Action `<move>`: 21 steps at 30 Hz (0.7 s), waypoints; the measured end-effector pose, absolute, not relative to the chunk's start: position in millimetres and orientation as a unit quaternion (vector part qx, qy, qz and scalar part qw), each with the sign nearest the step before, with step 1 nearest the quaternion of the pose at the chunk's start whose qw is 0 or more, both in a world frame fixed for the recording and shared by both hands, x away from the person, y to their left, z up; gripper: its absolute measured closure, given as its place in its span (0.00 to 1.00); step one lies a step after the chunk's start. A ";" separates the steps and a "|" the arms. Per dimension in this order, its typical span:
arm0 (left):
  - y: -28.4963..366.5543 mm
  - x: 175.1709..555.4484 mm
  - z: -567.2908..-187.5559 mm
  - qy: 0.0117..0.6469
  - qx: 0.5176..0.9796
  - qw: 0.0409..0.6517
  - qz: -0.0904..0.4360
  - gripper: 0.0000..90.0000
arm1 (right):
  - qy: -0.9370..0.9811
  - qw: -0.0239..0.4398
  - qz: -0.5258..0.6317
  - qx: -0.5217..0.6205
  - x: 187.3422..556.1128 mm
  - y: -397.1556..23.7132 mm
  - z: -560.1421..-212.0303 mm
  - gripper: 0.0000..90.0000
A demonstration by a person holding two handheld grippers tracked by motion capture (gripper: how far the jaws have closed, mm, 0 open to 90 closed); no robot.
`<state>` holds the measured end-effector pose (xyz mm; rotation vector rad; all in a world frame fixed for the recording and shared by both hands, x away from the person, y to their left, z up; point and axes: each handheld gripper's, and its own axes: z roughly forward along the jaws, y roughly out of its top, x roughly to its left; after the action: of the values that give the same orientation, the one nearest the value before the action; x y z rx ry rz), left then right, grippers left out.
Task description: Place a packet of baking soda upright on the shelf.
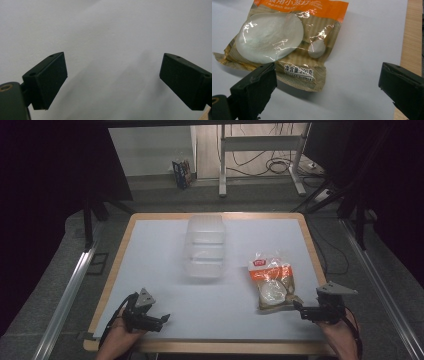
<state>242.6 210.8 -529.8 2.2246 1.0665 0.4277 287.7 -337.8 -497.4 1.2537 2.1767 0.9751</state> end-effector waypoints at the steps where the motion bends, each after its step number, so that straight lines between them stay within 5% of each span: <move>1: 211.1 242.7 -529.8 0.405 0.843 0.314 0.162 0.08 | 0.786 0.222 0.354 0.456 288.0 -337.3 -497.6 0.02; 16: 210.2 243.0 -530.0 0.407 0.844 0.307 0.166 0.05 | 0.769 0.192 0.362 0.490 289.1 -335.6 -492.4 0.22; 21: 209.9 243.2 -530.1 0.406 0.845 0.305 0.166 0.05 | 0.777 0.201 0.351 0.482 288.2 -330.6 -487.3 0.41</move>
<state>243.2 209.9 -530.1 2.2377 1.0745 0.4391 288.2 -330.6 -487.3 1.3479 2.1717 0.9800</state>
